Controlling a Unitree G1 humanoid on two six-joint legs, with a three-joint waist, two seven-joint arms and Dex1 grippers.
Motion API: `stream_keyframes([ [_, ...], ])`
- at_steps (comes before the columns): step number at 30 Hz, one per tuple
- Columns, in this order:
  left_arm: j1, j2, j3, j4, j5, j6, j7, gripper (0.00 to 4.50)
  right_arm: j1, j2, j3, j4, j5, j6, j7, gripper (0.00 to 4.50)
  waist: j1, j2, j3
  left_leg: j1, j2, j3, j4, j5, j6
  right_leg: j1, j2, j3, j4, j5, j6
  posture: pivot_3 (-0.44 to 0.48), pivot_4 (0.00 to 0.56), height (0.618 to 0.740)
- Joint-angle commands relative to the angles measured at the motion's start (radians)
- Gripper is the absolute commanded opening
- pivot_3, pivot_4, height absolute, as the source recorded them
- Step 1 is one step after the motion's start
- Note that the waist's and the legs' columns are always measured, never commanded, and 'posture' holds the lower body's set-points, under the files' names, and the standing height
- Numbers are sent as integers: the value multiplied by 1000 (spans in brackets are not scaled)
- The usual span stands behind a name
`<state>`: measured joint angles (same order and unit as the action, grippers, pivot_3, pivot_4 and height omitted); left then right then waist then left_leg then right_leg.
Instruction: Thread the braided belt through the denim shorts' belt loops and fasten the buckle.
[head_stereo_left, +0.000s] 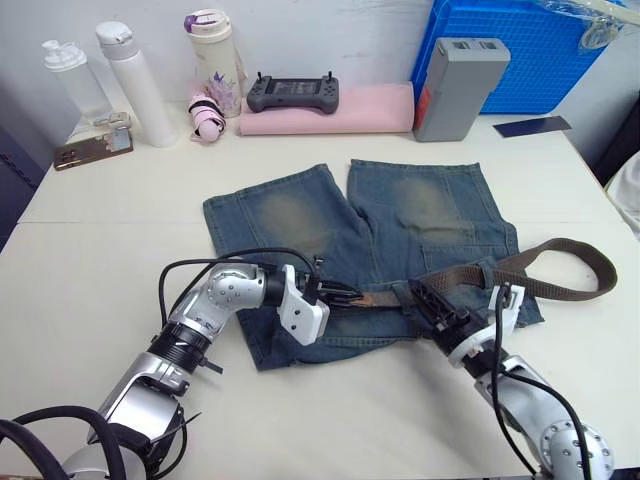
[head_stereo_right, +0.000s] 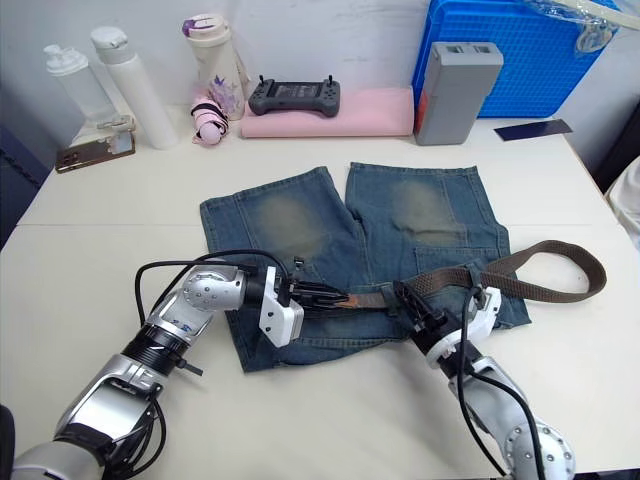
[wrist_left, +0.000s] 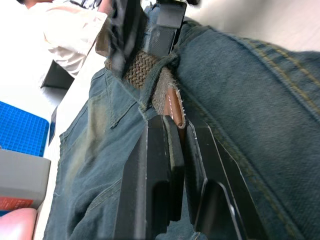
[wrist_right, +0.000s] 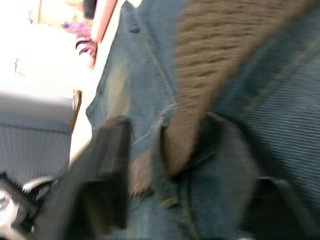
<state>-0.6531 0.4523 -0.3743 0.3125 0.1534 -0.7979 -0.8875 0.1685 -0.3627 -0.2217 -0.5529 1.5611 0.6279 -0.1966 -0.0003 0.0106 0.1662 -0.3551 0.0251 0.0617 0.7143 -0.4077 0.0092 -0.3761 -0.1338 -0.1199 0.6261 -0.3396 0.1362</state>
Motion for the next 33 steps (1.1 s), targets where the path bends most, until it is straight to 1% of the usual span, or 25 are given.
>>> stream_keyframes([
  [1, -5, 32, 11, -115, -87, 58, -39, 0, 33, -130, -77, -109, 30, 43, 55, 4454, 0, 0, 0, 0, 0, 0, 0, 0, 0, 0, 0, 0, 0, 0, 0, 0, 150, 740],
  [3, -2, 67, 20, -172, -136, 103, -75, 0, 73, -307, -87, -216, -122, 99, 189, 4454, 1, 0, 0, 0, 0, 0, 0, 0, 0, 0, 0, 0, 0, 0, 0, 0, 150, 740],
  [5, 5, 94, 29, -212, -168, 134, -96, 0, 112, -486, -41, -317, -338, 121, 327, 4454, 0, 1, 0, 0, 1, -1, 0, 0, 0, 0, 0, 0, -1, 0, 0, 0, 150, 740],
  [6, 10, 104, 32, -228, -178, 148, -102, 0, 126, -574, 17, -349, -483, 102, 374, 4454, -2, 1, 0, 0, 1, -1, 0, 0, 0, 0, 0, 2, -2, 0, 0, 0, 150, 740],
  [7, 19, 116, 37, -248, -191, 161, -109, 0, 133, -687, 118, -367, -691, 53, 414, 4454, -2, 0, 0, 1, 2, -2, 0, 0, 0, 0, 2, 2, -2, 0, 0, 0, 150, 740],
  [8, 28, 127, 41, -265, -198, 170, -113, 0, 140, -763, 207, -355, -883, -20, 441, 4454, -3, 0, 0, 1, 2, -4, 0, 0, 0, 0, 2, 2, -3, 0, 0, 0, 150, 740],
  [9, 37, 136, 46, -279, -203, 178, -116, 0, 139, -815, 289, -328, -1050, -91, 455, 4454, -2, 0, 1, 1, 2, -4, 0, 0, 0, 0, 2, 3, -3, 0, 0, 0, 150, 740],
  [10, 47, 144, 51, -295, -210, 193, -119, 0, 123, -839, 360, -278, -1196, -153, 448, 4454, -1, -1, 1, 1, 2, -5, 0, 0, 0, 0, 2, 3, -3, 0, 0, 0, 150, 740],
  [12, 62, 157, 59, -320, -217, 215, -121, 0, 88, -835, 460, -171, -1393, -222, 437, 4454, 0, -2, 1, 1, 1, -5, 0, 0, 0, 0, 2, 3, -4, 0, 0, 0, 150, 740],
  [14, 73, 168, 67, -338, -219, 233, -118, 0, 49, -809, 528, -71, -1566, -246, 407, 4454, -2, -6, -1, 1, 1, -6, 1, 0, 0, 1, 2, 2, -4, 0, 1, 0, 150, 740],
  [16, 83, 172, 75, -354, -218, 249, -116, 0, 22, -762, 546, -13, -1663, -250, 382, 4454, -3, -9, -2, 1, 2, -6, 1, 0, 0, 1, 2, 2, -4, 0, 1, 0, 150, 740],
  [17, 91, 175, 79, -362, -217, 257, -114, 0, 8, -727, 540, 1, -1675, -239, 374, 4454, -2, -9, -3, 1, 2, -6, 2, 0, 0, 2, 2, 2, -4, 1, 1, 0, 150, 740],
  [19, 109, 182, 87, -377, -213, 270, -112, 0, 1, -654, 514, 24, -1694, -211, 364, 3911, -2, -11, -4, 2, 2, -6, 2, 0, 0, 3, 1, 3, -4, 2, 2, 0, 150, 740],
  [22, 130, 189, 95, -397, -206, 284, -107, 0, 26, -550, 403, 73, -1624, -96, 374, 2668, 1, -11, -4, 2, 2, -6, 3, 0, 0, 4, 1, 3, -4, 3, 3, 0, 150, 740],
  [24, 135, 189, 99, -404, -205, 290, -105, 0, 44, -543, 354, 106, -1635, -79, 389, 1862, 3, -11, -4, 2, 1, -6, 3, 0, 0, 4, 0, 3, -4, 3, 3, 0, 150, 740],
  [25, 138, 189, 101, -404, -204, 291, -105, 0, 52, -538, 324, 121, -1630, -70, 401, 1377, 11, -11, -4, 2, 0, -6, 3, 0, 0, 4, 0, 3, -4, 3, 3, 0, 150, 740],
  [26, 139, 189, 103, -405, -203, 292, -105, 0, 57, -530, 302, 130, -1627, -63, 412, 1070, 19, -11, -4, 1, 0, -8, 3, 0, 0, 4, -1, 3, -4, 4, 3, 0, 150, 740],
  [27, 141, 188, 104, -405, -202, 293, -106, 0, 59, -523, 284, 137, -1627, -59, 420, 620, 24, -11, -4, 1, -1, -8, 3, 0, 0, 4, 0, 3, -5, 4, 3, 0, 150, 740],
  [29, 146, 188, 106, -401, -195, 289, -104, 0, 68, -525, 229, 165, -1632, -47, 432, 22, 32, -11, -4, 1, -2, -8, 3, 0, 1, 5, -1, 2, -5, 4, 3, 0, 150, 740],
  [30, 148, 187, 106, -400, -192, 287, -103, 0, 64, -511, 198, 170, -1617, -36, 440, 22, 34, -11, -4, 0, -3, -7, 2, 0, 1, 5, -1, 1, -5, 4, 3, 0, 150, 740],
  [33, 151, 183, 103, -401, -187, 284, -100, 0, 43, -513, 182, 169, -1648, -16, 452, 22, 41, -11, -4, -1, -4, -6, 2, 0, 1, 5, -2, -1, -5, 4, 3, 0, 150, 740],
])
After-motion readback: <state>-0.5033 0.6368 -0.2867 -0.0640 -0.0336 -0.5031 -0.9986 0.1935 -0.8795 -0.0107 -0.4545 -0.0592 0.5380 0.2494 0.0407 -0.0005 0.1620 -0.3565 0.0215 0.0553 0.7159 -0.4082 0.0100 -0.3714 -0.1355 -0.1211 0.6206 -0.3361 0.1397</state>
